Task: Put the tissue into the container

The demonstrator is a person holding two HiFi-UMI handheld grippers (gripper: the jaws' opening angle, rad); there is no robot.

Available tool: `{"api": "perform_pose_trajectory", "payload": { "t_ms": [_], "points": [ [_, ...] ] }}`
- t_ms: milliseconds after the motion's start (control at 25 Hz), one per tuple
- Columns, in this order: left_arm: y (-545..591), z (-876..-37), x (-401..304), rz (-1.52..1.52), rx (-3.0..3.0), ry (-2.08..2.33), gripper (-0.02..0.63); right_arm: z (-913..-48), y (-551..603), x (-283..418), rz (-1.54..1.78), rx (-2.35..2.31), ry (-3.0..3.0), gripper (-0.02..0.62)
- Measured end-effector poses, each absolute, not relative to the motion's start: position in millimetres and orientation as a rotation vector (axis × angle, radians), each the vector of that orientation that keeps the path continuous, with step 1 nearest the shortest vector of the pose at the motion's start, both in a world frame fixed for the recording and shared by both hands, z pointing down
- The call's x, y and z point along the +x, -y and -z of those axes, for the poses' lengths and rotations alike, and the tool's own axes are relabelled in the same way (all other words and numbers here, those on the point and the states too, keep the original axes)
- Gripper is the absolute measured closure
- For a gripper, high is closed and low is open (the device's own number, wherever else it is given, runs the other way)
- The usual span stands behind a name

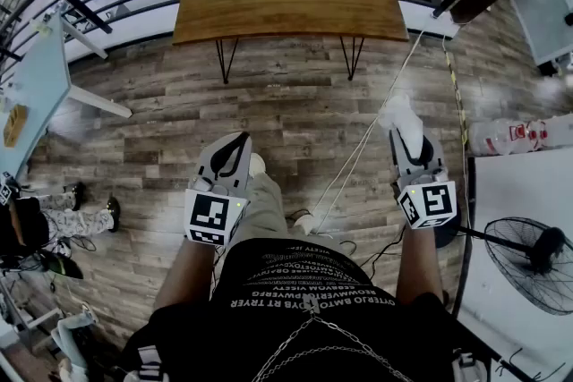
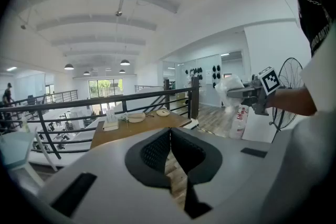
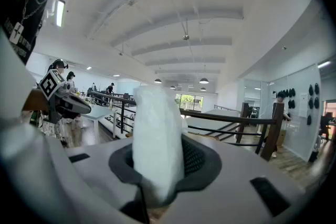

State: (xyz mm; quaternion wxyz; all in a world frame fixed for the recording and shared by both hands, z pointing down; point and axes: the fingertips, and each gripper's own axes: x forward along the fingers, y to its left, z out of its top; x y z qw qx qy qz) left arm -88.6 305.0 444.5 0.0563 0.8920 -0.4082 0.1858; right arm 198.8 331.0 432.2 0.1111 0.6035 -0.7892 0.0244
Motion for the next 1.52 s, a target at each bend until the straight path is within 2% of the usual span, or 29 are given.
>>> {"api": "perform_pose_trajectory", "payload": {
  "t_ms": [440,960,1520],
  "points": [
    [-311.9,-392.0,-125.9,-0.46,2.739,1.345,0.577,-403.7,-350.9,156.5,-0.079,1.747,2.398,0.477],
    [-240.0,-382.9,-253.2,-0.334,2.743,1.411,0.577,-353.8,-302.2,54.1,0.099,1.766,2.357,0.476],
    [-182.2,-403.8,-214.8,-0.361,2.785,1.288,0.577,-366.7,-224.7,72.8,0.046,1.807,2.352,0.476]
  ]
}}
